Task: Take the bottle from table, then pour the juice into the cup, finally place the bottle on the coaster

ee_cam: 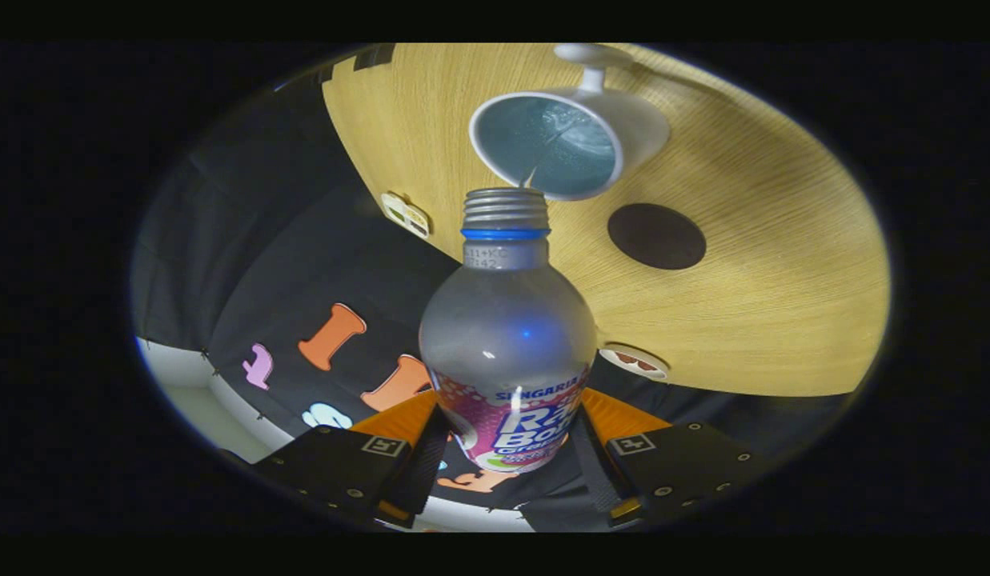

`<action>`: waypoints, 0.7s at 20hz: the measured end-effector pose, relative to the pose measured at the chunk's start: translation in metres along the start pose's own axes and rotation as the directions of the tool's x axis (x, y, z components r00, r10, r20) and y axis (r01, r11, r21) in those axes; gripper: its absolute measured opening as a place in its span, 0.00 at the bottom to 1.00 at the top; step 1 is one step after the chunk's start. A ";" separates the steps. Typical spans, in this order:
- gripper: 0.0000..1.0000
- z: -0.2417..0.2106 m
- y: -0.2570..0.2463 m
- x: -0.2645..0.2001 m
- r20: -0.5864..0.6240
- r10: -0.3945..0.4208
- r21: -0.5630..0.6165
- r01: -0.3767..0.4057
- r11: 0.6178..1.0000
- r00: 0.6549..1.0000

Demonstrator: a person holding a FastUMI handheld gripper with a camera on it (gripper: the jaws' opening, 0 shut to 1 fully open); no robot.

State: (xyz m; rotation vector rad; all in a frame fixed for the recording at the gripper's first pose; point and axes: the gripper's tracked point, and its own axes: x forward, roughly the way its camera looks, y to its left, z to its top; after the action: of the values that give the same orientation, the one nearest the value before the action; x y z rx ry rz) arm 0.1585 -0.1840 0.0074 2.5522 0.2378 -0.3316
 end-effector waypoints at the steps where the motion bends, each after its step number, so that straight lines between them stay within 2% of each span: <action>1: 0.76 0.000 -0.001 0.000 0.003 -0.004 -0.002 0.004 1.000 1.000; 9: 0.77 0.002 -0.003 0.001 0.011 -0.016 -0.019 0.017 1.000 1.000; 14: 0.77 0.007 -0.017 0.000 0.035 -0.047 -0.099 0.050 0.994 0.998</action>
State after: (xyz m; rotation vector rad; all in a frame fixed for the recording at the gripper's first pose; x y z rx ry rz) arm 0.1531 -0.1735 -0.0065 2.4439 0.2968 -0.3697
